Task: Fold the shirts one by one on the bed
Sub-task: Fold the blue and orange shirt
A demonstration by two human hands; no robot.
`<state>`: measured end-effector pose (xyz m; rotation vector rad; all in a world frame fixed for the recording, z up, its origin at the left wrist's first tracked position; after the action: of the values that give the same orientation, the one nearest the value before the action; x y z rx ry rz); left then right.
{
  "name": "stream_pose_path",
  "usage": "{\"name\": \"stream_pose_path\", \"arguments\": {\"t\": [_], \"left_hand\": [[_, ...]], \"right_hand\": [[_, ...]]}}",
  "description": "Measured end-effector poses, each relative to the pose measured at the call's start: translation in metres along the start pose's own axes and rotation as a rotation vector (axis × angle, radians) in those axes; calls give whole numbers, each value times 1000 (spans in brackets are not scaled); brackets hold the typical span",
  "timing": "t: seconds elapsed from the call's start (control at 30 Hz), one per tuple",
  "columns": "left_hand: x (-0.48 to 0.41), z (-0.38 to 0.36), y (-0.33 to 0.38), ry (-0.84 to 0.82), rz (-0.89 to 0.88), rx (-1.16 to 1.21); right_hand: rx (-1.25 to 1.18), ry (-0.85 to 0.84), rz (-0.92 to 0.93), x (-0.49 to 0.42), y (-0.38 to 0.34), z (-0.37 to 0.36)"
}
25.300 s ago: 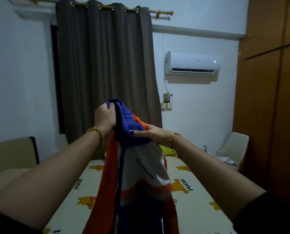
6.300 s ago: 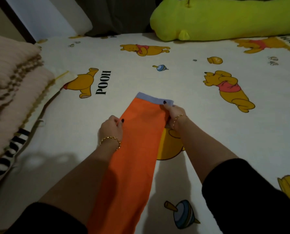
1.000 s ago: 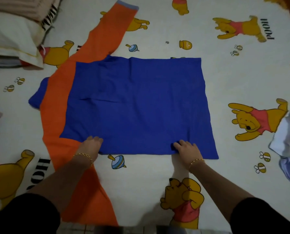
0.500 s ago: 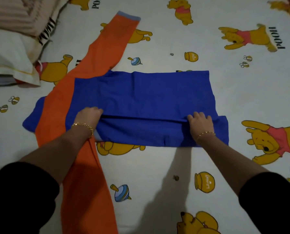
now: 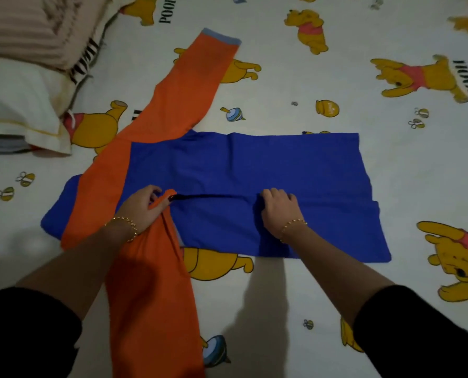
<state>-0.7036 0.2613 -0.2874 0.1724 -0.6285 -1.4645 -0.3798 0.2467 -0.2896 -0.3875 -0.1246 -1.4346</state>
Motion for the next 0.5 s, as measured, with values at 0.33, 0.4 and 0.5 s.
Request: {"name": "stream_pose_path", "arguments": {"t": [0.33,0.4,0.5], "left_hand": [[42,44,-66,83,-84,-72],[54,54,-83,119,-76,-65],[67,65,-110,42,-50,-68]], "right_hand": [[-36,28,204,-31,-149,-11],[-23,38,226,-36,-167,-11],[20,55,256,-43,-187,-9]]}}
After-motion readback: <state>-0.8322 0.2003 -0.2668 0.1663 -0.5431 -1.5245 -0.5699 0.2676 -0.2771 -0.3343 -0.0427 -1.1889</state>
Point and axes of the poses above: each hand's wrist, its own x-axis away from the middle knuckle, its own z-axis out of the back of the hand, y = z × x, the point moved 2 cm from there along -x, towards the middle knuckle, and after that the axes turned 3 degrees about -x, right-handed, at the moved point
